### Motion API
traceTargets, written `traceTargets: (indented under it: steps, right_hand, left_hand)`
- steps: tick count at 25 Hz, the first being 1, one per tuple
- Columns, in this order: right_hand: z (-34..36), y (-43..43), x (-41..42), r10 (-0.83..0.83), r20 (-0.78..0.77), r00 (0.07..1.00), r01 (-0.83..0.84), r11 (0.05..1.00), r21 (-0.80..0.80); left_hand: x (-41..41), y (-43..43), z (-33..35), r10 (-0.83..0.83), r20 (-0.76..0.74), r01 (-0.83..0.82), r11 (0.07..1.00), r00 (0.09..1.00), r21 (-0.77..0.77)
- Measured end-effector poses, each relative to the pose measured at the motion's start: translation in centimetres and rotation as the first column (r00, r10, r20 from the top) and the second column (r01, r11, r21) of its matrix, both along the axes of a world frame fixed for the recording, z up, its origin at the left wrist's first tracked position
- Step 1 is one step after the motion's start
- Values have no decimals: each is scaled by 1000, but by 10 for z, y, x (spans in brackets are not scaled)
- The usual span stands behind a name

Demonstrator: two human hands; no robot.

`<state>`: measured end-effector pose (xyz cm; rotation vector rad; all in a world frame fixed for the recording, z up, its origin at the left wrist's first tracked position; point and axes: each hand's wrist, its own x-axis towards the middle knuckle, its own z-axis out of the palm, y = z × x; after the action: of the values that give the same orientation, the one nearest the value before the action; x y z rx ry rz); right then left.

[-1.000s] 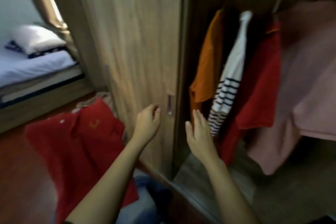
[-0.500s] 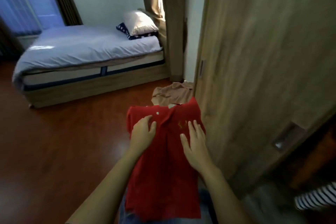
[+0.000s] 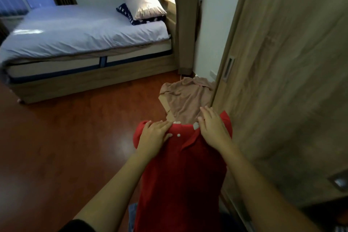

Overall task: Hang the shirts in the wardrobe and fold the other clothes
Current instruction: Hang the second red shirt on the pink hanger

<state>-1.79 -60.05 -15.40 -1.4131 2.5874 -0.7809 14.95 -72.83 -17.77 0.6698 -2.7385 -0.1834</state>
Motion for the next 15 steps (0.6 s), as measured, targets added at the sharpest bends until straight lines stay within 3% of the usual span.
traceTargets:
  steps: [2,5,8,10,12,15]
  right_hand:
    - [0,-17,-20,17,22,1000,-21,982,189]
    - [5,-40,-34,-25,178,984,-73,850,521]
    - [14,-63,-40,-95,391,915,-192,752,630]
    - [16,-73,-41,-105,435,894,-220,744,631]
    - [13,-76,-44,-75,374,924,-157,819,552]
    - [16,-67,-43,55,124,991,-111,852,512]
  left_hand:
    - [5,-1,-16,-63,-196,42,993,979,-107]
    - [20,10,-37,-135,-380,55,975,915,-215]
    - [36,28,-55,-202,-389,102,960,899,-262]
    - [38,28,-60,-178,-333,111,971,926,-211]
    - [36,28,-57,-127,-343,87,988,931,-130]
    - [26,33,-35,142,-501,-28,973,854,229]
